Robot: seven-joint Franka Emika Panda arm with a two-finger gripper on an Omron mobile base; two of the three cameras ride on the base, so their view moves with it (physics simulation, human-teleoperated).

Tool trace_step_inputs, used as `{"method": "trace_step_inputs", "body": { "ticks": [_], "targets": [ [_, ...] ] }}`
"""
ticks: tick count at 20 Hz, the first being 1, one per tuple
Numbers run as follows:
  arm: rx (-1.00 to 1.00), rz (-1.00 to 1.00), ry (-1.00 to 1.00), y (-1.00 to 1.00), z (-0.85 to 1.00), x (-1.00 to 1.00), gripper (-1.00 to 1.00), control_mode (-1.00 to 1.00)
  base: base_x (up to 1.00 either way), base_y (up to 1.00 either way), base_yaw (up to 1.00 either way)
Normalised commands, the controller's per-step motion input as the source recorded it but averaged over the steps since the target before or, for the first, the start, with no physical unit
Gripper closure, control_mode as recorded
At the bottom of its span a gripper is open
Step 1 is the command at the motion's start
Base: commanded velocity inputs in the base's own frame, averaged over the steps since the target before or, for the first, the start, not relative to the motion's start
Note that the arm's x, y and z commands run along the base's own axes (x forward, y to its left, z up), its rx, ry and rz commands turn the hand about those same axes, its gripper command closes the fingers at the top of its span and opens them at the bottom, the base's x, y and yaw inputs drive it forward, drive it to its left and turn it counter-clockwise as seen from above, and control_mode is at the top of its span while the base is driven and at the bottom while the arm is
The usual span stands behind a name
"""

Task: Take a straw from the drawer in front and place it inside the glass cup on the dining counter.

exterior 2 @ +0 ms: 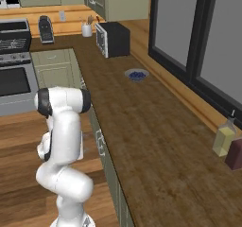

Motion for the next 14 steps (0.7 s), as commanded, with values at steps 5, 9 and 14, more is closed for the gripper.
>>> {"method": "trace_step_inputs", "body": {
  "ticks": [5, 9, 14],
  "targets": [
    [0.00, -0.04, 0.03, 0.00, -0.22, 0.46, -1.00, -1.00, 0.00, 0.00, 0.00],
    [0.00, -0.10, 0.04, -0.13, -0.09, 0.53, -1.00, -1.00, 0.00, 0.00, 0.00],
    [0.06, -0.09, 0.11, -0.24, -0.07, 0.62, -1.00, -1.00, 0.00, 0.00, 0.00]
  ]
}}
